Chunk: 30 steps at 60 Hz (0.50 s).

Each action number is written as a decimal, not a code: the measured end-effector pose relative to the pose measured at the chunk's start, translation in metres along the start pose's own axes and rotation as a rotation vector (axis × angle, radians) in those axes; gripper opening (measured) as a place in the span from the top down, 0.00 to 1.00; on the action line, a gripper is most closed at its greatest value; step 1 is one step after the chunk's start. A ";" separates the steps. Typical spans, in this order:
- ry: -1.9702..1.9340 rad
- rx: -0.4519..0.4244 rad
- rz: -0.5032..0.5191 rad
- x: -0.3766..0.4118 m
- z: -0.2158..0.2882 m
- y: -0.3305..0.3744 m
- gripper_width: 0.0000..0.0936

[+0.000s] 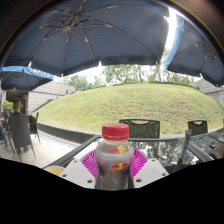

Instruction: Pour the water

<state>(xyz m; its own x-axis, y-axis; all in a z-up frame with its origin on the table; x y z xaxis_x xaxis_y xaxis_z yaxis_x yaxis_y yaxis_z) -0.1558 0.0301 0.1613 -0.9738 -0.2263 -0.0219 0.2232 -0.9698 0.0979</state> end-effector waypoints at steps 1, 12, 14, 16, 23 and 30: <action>-0.010 0.003 0.002 0.003 -0.008 0.004 0.61; -0.023 0.017 0.091 0.014 -0.047 -0.004 0.60; 0.003 0.021 0.100 0.016 -0.046 -0.001 0.60; 0.016 0.021 0.106 0.018 -0.044 0.002 0.59; 0.019 0.021 0.110 0.018 -0.046 0.007 0.56; 0.053 0.075 0.098 0.017 -0.048 -0.007 0.42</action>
<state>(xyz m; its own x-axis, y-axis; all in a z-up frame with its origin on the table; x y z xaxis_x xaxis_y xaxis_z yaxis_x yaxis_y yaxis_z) -0.1718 0.0286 0.1121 -0.9434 -0.3262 -0.0605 0.3116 -0.9338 0.1758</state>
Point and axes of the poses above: the point between the fingertips, and its own axes, seen from behind it with the camera up: x to the left, z up, y backward, against the way the camera looks, the point moved 5 cm from there along y, backward, against the way the camera looks, and after that the axes turned 3 degrees about x, right-handed, at the moved point
